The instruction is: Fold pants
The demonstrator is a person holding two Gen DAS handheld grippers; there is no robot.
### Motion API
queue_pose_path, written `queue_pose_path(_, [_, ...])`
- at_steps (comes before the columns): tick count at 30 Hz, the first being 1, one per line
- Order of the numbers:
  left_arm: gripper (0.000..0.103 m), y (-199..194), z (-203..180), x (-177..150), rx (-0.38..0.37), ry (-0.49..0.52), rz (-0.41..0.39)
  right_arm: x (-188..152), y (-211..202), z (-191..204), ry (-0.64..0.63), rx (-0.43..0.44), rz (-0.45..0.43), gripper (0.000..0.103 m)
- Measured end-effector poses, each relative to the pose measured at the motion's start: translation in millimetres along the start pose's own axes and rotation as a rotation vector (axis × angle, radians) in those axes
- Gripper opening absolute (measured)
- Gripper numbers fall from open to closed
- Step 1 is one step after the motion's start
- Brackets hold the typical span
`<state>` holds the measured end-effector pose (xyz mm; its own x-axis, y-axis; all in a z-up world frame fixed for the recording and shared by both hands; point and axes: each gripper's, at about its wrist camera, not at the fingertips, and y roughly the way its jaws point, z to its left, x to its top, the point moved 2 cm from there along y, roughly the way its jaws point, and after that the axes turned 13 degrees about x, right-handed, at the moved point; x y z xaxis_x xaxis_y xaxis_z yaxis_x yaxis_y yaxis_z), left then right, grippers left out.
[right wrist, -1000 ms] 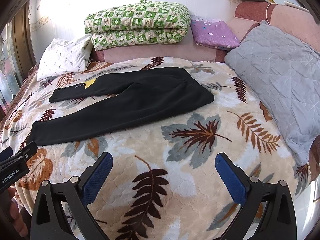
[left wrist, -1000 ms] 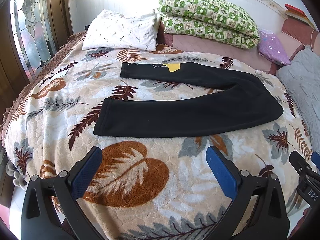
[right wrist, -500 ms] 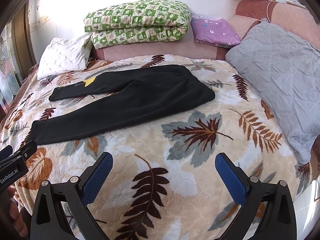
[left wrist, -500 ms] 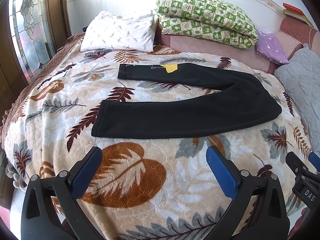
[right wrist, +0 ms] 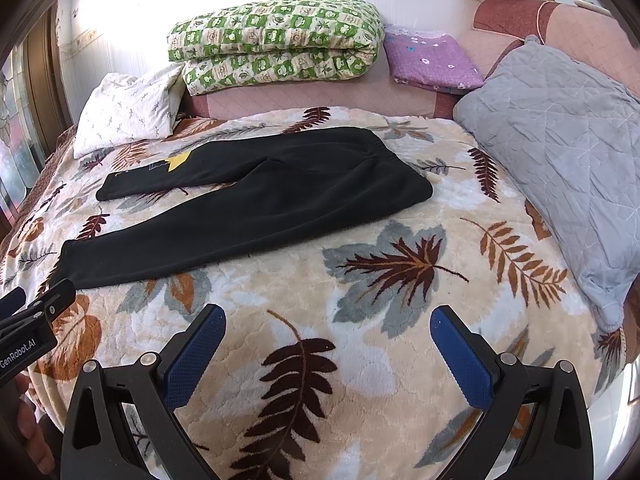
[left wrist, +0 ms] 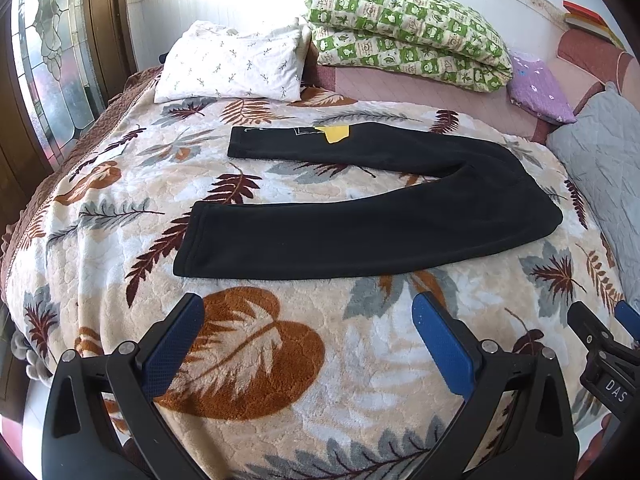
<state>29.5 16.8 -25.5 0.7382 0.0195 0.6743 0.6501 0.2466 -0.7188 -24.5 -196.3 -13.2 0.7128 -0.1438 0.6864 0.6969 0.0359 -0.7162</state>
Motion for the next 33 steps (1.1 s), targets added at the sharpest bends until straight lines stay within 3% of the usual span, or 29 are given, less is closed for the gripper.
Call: queue_pose_path(33, [0.103, 13.5, -12.4, 3.4, -0.007, 0.031, 0.021, 5.5, 13.6, -0.9, -0.017, 0.019, 0.031, 0.103])
